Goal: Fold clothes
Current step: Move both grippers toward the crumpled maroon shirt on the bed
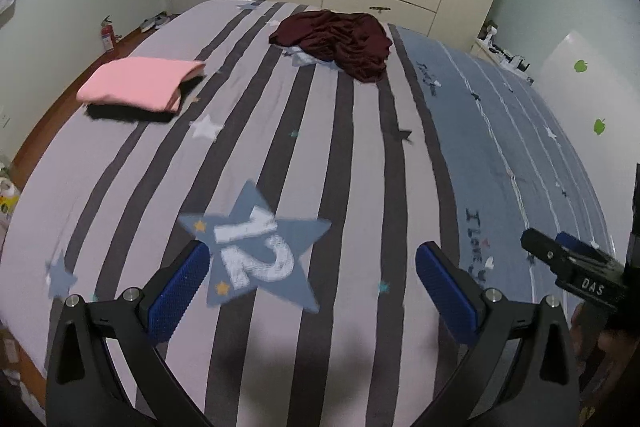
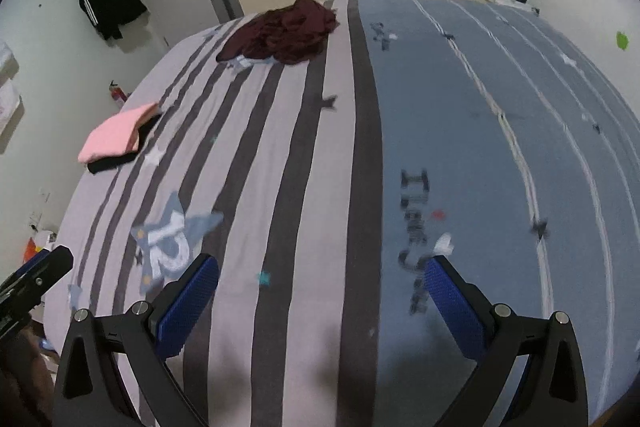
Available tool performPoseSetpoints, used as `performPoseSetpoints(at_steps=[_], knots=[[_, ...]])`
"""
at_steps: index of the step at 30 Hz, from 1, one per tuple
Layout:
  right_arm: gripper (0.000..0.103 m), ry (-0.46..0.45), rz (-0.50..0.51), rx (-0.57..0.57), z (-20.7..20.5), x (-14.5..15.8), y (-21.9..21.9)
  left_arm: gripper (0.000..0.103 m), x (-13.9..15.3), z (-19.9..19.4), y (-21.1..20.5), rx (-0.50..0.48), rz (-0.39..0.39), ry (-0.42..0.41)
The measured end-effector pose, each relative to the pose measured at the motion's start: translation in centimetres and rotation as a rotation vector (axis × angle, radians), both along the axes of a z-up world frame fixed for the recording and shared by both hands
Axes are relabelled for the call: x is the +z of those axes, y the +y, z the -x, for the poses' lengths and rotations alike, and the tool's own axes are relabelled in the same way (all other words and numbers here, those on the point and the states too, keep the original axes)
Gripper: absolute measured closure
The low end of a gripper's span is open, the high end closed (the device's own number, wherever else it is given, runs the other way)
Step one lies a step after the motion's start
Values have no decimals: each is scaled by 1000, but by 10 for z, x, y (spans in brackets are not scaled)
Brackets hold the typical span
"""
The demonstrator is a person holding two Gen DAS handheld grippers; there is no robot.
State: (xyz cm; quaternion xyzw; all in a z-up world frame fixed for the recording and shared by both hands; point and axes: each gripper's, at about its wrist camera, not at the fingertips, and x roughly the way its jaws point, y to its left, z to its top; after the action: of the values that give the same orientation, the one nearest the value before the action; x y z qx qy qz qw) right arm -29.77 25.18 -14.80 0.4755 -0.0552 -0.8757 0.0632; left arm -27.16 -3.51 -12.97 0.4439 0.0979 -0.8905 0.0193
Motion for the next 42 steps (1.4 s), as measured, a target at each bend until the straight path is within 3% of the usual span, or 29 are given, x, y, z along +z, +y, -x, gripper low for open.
performPoseSetpoints(at_steps=[4, 7, 10, 14, 19, 26, 30, 34, 37, 39, 41, 42], knots=[[1, 23, -23, 10, 49, 12, -2, 1, -4, 49, -9, -29, -16, 11], [1, 28, -3, 4, 93, 4, -13, 1, -25, 99, -21, -61, -4, 54], [1, 31, 49, -17, 141, -17, -25, 1, -57, 150, -36, -76, -8, 63], [1, 14, 28, -58, 217, -56, -47, 1, -100, 229, -60, -92, -44, 52], [1, 30, -9, -70, 319, -90, -74, 1, -124, 344, -60, -186, 33, 89], [1, 7, -74, -37, 435, -131, -95, 3, -154, 464, -49, -219, 103, 54], [1, 21, -116, 17, 472, -147, -104, 13, -169, 522, -39, -247, 143, 38], [1, 19, -142, 51, 505, -164, -110, 20, -172, 558, -26, -261, 191, 72], [2, 42, -155, 80, 519, -169, -116, 28, -175, 565, -26, -280, 196, 48], [2, 64, -173, 90, 526, -168, -119, 48, -178, 570, -27, -293, 199, 32], [5, 43, -152, 80, 537, -173, -118, 59, -180, 575, -27, -305, 202, 16], [12, 31, -137, 70, 541, -175, -117, 64, -181, 577, -28, -312, 203, 8]])
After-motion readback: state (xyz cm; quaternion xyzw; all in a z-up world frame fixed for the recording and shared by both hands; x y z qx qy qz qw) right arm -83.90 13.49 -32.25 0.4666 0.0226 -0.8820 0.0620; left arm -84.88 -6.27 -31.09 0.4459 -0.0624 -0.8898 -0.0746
